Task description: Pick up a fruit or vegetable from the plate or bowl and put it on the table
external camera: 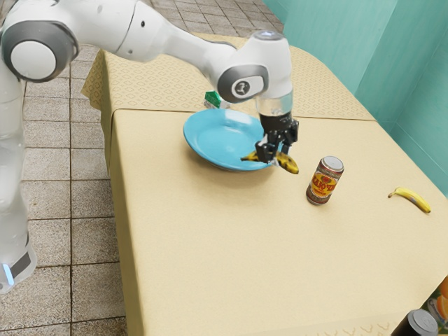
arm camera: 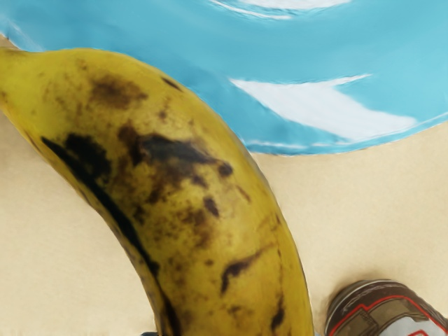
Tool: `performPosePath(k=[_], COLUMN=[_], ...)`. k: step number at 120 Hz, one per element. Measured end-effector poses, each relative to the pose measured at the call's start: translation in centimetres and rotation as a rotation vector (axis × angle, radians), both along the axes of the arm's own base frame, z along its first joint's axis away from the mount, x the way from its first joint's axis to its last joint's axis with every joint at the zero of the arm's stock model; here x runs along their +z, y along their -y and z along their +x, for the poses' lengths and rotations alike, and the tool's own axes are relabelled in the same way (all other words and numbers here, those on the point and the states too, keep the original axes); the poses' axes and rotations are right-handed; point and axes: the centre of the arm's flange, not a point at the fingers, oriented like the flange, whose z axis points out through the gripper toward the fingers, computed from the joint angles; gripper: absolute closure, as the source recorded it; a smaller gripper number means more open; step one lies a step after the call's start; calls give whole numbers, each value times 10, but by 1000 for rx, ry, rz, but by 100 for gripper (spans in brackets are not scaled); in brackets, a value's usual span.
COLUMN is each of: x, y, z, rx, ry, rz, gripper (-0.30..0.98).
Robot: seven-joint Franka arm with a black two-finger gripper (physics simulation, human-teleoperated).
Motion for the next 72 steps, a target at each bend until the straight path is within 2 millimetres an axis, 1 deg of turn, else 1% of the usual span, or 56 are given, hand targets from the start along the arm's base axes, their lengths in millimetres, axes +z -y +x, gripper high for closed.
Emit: performPosePath(k=[6,12,23,29,37,39,45,51,56,61,65,67,72], x=[0,-3,-4,-8,-14,-15,-14,-11,-9,-7,2,17,66], y=[18,29,31,33,44,49,62,71,73,69,63,60,50], z=[1,2,3,5,6,6,6,4,2,-2,-7,-11,-21], rx=[-25,-36,-31,-28,-40,-45,-62,-73,-73,-64,-54,-48,-37], ry=[2,-1,-2,-3,-3,-1,7,18,24,27,33,41,61], rz=[-2,-5,-8,-11,-14,-15,-16,-18,-20,-20,-21,-23,-29], gripper=[50,50,50,50,51,48,34,24,18,13,10,9,7])
